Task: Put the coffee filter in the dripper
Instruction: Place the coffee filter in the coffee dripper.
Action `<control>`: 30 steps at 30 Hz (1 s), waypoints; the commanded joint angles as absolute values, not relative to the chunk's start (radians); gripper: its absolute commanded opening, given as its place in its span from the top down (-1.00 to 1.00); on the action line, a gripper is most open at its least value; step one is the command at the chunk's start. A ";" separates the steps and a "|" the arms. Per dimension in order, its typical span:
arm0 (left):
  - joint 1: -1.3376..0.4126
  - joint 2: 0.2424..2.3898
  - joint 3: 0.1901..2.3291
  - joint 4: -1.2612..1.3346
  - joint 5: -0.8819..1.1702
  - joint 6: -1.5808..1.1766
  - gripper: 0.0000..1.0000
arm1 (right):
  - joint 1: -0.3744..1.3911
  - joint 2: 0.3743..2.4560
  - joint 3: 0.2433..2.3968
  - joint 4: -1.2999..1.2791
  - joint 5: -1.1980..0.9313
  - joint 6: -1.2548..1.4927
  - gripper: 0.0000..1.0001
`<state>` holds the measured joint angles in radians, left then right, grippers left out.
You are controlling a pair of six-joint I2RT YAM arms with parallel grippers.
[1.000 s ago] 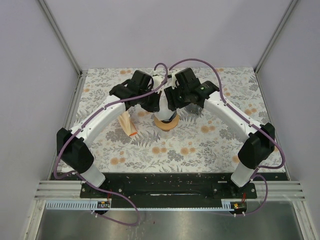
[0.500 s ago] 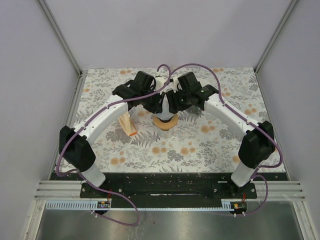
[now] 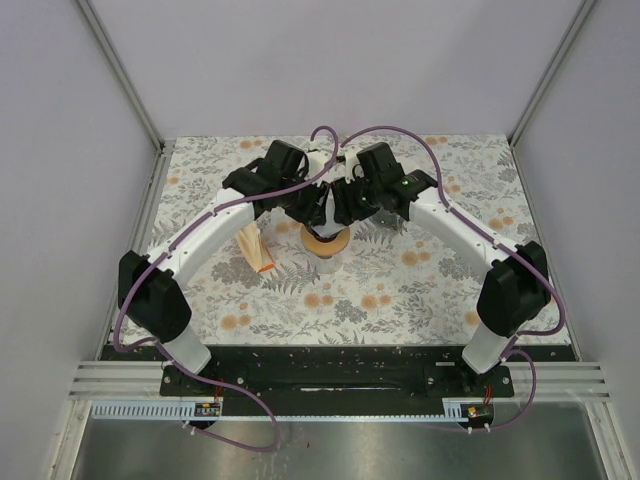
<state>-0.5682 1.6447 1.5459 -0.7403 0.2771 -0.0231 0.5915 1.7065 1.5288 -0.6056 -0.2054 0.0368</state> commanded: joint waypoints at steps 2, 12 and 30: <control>-0.555 1.597 1.554 -0.732 0.287 -0.006 0.10 | 0.578 1.672 1.523 -0.598 -0.251 0.006 -0.11; -0.552 1.554 1.592 -0.752 0.273 0.021 0.05 | 0.578 1.737 1.611 -0.647 -0.272 0.008 -0.11; -0.474 1.580 1.514 -0.713 0.264 0.060 -0.10 | 0.580 1.772 1.661 -0.647 -0.311 0.011 -0.14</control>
<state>-0.4828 1.5707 1.5406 -0.7609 0.2520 0.0380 0.5861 1.7672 1.6032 -0.6521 -0.2745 0.0223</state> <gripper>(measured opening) 0.548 0.561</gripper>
